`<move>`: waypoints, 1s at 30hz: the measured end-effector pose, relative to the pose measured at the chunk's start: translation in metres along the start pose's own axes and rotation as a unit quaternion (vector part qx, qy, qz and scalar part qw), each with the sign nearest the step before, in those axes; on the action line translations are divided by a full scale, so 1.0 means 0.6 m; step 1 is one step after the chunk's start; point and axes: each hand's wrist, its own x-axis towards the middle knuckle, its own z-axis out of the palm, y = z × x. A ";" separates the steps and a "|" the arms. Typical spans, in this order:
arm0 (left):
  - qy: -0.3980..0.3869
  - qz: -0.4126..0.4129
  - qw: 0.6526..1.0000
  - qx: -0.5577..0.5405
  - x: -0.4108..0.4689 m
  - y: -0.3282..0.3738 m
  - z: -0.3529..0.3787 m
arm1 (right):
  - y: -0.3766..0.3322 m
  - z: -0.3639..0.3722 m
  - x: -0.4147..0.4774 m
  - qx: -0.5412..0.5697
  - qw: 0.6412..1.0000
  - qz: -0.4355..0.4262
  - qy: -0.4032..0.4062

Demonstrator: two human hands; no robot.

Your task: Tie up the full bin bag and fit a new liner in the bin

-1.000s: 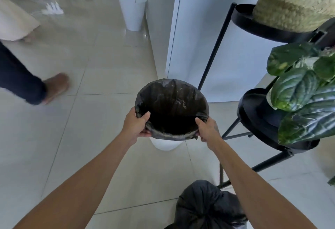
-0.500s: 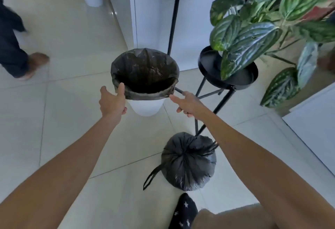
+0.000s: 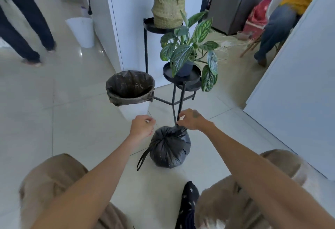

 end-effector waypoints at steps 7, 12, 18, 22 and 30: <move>-0.023 0.014 0.994 0.108 -0.017 -0.031 0.010 | 0.047 0.044 -0.021 -0.028 1.000 0.009 0.009; -0.047 -0.028 0.980 0.189 0.011 -0.093 0.047 | 0.087 0.087 0.020 -0.064 0.998 -0.007 0.012; -0.121 -0.133 0.952 0.247 0.097 -0.182 0.093 | 0.120 0.122 0.121 -0.327 0.941 -0.082 0.015; -0.168 -0.185 0.934 0.256 0.143 -0.218 0.112 | 0.136 0.123 0.179 -0.411 0.908 -0.044 -0.067; -0.167 -0.131 0.917 0.338 0.142 -0.100 0.109 | 0.147 0.027 0.136 -0.220 0.959 0.023 -0.176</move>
